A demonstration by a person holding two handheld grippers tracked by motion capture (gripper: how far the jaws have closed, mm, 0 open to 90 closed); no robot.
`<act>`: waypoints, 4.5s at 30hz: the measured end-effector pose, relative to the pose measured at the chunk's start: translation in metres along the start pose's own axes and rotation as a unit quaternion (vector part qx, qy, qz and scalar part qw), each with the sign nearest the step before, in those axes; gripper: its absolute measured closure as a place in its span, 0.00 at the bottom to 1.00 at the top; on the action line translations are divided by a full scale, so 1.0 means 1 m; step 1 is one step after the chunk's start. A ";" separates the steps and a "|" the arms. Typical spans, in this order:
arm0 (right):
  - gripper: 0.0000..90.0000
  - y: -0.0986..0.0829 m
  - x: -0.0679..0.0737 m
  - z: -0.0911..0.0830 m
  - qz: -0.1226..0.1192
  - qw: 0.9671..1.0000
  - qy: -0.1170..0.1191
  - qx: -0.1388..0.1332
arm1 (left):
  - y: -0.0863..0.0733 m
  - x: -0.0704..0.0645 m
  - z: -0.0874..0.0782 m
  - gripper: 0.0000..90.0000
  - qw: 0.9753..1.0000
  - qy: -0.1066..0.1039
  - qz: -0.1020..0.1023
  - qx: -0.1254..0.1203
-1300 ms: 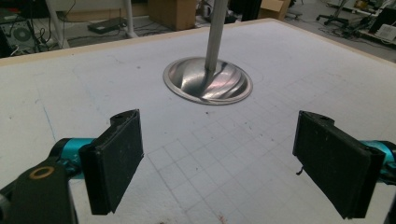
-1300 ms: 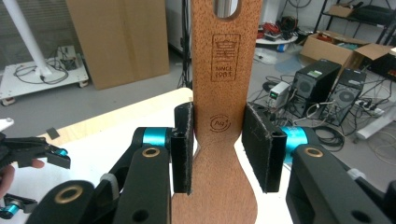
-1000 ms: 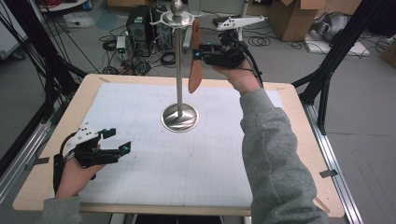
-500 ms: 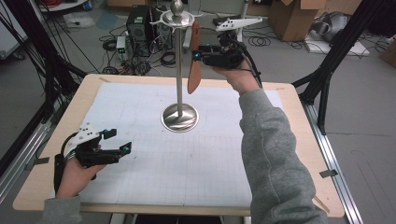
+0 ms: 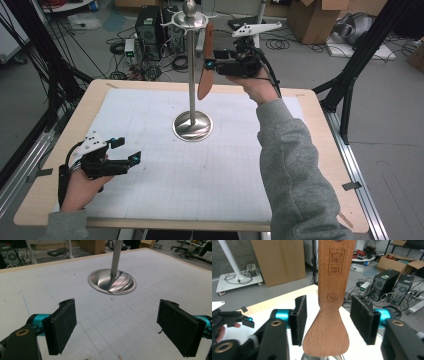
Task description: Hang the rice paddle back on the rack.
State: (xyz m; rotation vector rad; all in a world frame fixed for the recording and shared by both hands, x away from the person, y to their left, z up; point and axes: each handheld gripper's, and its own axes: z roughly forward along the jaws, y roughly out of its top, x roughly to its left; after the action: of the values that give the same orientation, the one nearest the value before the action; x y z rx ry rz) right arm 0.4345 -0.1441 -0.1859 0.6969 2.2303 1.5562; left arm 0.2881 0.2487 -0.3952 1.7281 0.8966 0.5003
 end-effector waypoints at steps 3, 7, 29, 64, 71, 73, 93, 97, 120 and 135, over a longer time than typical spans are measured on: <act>0.43 -0.002 -0.001 -0.001 0.002 1.000 0.002 0.004 | 0.000 0.000 0.002 0.18 1.000 -0.002 -0.001 0.002; 0.33 -0.007 -0.001 -0.004 0.003 1.000 -0.001 0.002 | 0.001 -0.001 0.005 0.18 1.000 -0.004 0.001 0.001; 0.15 -0.054 0.009 -0.021 -0.014 1.000 0.010 0.014 | 0.013 -0.005 0.013 0.17 0.999 -0.010 -0.006 -0.040; 0.12 -0.141 0.005 -0.058 0.035 0.999 -0.021 -0.003 | 0.021 -0.011 0.012 0.12 0.998 -0.012 0.001 -0.070; 0.12 -0.155 0.007 -0.065 0.033 0.999 -0.032 -0.006 | 0.021 -0.013 0.012 0.12 0.998 -0.011 0.003 -0.063; 0.12 -0.158 0.007 -0.067 0.035 0.999 -0.034 -0.005 | 0.020 -0.013 0.013 0.12 0.998 -0.010 0.003 -0.060; 0.12 -0.199 0.007 -0.086 0.038 0.997 -0.063 -0.017 | 0.017 -0.015 0.019 0.12 0.999 -0.012 0.007 -0.043; 0.12 -0.207 0.006 -0.090 0.042 0.997 -0.068 -0.021 | 0.016 -0.015 0.020 0.12 0.999 -0.012 0.007 -0.041; 0.12 -0.235 0.004 -0.107 0.051 0.995 -0.082 -0.018 | 0.014 -0.016 0.023 0.12 0.999 -0.014 0.009 -0.036; 0.12 -0.247 -0.001 -0.123 0.064 0.993 -0.099 -0.030 | 0.016 -0.014 0.020 0.12 0.999 -0.012 0.011 -0.040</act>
State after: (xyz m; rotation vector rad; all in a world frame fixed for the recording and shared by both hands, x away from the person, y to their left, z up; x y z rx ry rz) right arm 0.3207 -0.3094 -0.3744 0.9482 2.0210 1.5319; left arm 0.2987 0.2232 -0.3861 1.6705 0.8302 0.5223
